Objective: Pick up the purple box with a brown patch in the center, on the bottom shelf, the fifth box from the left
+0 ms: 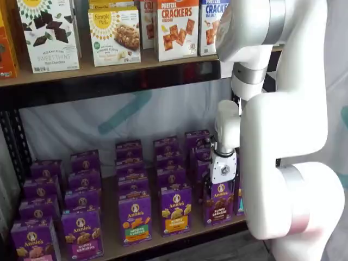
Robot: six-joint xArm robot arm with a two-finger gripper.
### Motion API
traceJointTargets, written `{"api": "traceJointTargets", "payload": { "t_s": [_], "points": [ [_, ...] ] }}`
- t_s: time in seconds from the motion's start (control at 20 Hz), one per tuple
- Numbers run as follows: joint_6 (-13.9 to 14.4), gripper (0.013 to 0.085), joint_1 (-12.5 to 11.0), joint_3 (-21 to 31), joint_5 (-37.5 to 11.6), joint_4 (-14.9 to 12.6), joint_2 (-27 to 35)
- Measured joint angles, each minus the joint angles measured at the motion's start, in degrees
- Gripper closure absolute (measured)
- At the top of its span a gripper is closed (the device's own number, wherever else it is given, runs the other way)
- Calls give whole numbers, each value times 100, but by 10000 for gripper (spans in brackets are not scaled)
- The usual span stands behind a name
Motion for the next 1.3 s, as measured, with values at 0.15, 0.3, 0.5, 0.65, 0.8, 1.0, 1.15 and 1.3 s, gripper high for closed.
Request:
{"api": "traceJointTargets", "payload": {
  "t_s": [0.15,0.3,0.5,0.65,0.8,1.0,1.15,1.3],
  "points": [
    [204,130,-36,-232,42,-245,160],
    [386,130,-52,-477,158,-454,306],
    [94,130,-68,-852,313,-172,537],
    [2,130,-115,-1059,376,-120,675],
    [-66,130,-162,-1271,415,-102,840],
    [-47,130,-224,-1516,418,-186,1027],
    [-226,130,-238,-1609,318,-10,1114],
    [-448,130,-235,-1770,443,222,1193]
  ]
}}
